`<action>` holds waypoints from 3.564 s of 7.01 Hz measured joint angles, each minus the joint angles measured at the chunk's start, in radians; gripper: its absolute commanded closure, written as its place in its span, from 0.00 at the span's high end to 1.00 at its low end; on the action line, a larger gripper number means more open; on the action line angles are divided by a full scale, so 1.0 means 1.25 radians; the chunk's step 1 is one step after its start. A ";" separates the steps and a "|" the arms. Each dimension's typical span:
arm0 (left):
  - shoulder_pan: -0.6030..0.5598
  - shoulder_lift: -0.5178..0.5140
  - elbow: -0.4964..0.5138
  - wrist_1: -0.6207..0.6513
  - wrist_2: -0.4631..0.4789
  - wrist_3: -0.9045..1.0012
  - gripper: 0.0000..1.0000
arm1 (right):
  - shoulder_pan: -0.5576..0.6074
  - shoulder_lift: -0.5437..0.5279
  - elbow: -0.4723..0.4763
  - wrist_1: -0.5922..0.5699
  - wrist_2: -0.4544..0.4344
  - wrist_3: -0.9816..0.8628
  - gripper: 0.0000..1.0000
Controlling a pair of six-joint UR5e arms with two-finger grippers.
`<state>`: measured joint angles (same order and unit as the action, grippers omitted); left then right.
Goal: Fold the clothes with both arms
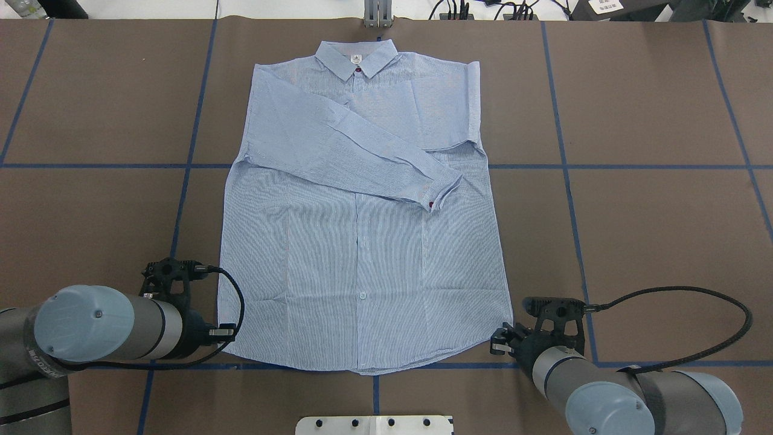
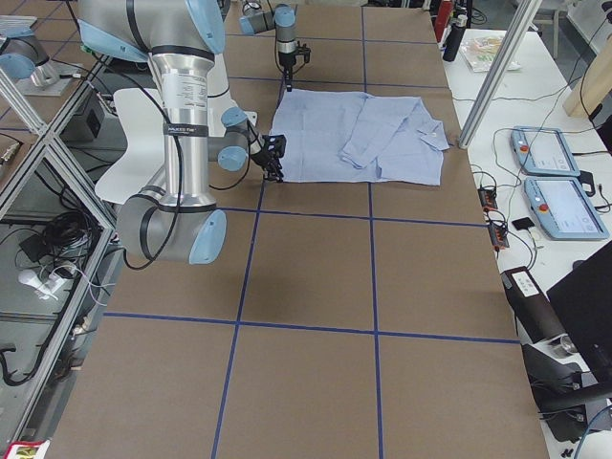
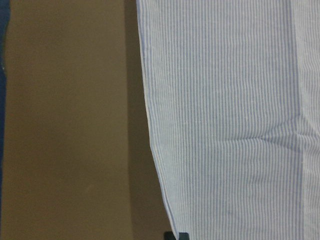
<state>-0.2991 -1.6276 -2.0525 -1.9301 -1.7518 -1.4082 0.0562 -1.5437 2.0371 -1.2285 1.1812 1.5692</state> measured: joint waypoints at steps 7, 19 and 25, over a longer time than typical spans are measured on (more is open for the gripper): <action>0.000 0.000 -0.002 0.000 0.000 0.000 0.00 | 0.009 0.011 0.011 -0.010 0.010 -0.004 0.00; -0.272 -0.229 -0.114 0.342 -0.174 0.087 0.00 | 0.405 0.270 0.124 -0.416 0.329 -0.309 0.00; -0.378 -0.346 0.181 0.204 -0.049 0.126 0.00 | 0.553 0.461 -0.311 -0.210 0.379 -0.384 0.00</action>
<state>-0.7720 -2.0595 -1.8261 -1.6753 -1.8127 -1.2513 0.7476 -0.9670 1.6485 -1.4911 1.6546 1.0887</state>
